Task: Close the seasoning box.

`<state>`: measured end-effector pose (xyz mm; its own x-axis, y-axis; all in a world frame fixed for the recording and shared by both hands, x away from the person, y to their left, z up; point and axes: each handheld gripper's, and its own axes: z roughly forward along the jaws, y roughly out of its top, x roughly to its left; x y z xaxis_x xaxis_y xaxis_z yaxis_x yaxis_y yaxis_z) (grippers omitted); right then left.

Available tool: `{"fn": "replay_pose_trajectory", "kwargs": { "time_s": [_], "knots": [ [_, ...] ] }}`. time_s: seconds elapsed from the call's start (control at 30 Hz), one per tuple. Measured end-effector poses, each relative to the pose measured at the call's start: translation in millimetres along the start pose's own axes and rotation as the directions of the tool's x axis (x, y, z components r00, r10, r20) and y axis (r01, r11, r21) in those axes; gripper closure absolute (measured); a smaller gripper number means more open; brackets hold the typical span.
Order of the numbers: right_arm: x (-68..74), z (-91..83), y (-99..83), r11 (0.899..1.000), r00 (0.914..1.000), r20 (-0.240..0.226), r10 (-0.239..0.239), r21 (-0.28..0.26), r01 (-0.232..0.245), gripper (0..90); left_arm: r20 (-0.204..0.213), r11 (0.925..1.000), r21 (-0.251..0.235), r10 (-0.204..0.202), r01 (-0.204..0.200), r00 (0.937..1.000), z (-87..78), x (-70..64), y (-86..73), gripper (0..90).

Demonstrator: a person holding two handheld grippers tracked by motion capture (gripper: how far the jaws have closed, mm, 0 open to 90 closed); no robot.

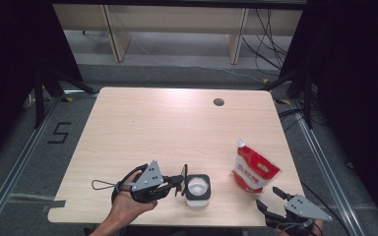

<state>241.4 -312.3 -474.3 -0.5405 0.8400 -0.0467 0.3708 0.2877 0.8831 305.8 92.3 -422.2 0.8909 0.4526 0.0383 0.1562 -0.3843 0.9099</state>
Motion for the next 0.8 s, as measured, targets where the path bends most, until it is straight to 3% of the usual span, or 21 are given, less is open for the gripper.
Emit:
{"fn": "replay_pose_trajectory", "kwargs": {
  "time_s": [0.43, 0.47, 0.53, 0.57, 0.7, 0.77, 0.8],
  "knots": [
    [0.0, 0.0, 0.0, 1.0, 1.0, -0.003, -0.004, 0.003, 0.004, 29.8, 0.032, 0.9989, 0.043, 0.015, -0.016, 0.9994, 22.2, -8.9, -2.6, 87.5],
    [-1.5, 0.3, -0.1, 1.0, 0.9995, 0.014, -0.03, -0.008, 0.03, 29.9, 0.035, 0.9991, 0.042, 0.0, -0.002, 0.9994, 24.0, -10.1, -3.9, 87.4],
    [0.2, 0.8, -0.2, 1.0, 1.0, -0.007, -0.006, -0.003, 0.006, 29.8, 0.053, 0.9986, 0.046, 0.023, -0.026, 0.9983, 27.7, -9.8, -5.5, 87.2],
    [0.8, 1.1, -0.5, 1.0, 0.9998, -0.017, 0.008, 0.003, -0.008, 29.8, 0.038, 0.9982, 0.059, -0.003, 0.0, 0.9993, 28.3, -11.4, -7.4, 87.1],
    [1.1, 1.1, -0.4, 1.0, 0.9999, -0.01, 0.001, 0.001, -0.001, 29.8, 0.047, 0.9967, 0.08, 0.01, -0.013, 0.9989, 32.9, -10.6, -11.4, 86.8],
    [2.0, -0.1, -0.5, 1.0, 0.9999, 0.004, 0.013, 0.007, -0.013, 29.8, 0.048, 0.9965, 0.084, -0.007, 0.003, 0.9988, 35.6, -11.9, -14.1, 86.7],
    [0.3, 0.1, -0.2, 1.0, 1.0, 0.0, -0.007, 0.005, 0.007, 29.7, 0.05, 0.9967, 0.081, -0.01, 0.006, 0.9987, 36.3, -12.2, -15.0, 86.7]
  ]
}}
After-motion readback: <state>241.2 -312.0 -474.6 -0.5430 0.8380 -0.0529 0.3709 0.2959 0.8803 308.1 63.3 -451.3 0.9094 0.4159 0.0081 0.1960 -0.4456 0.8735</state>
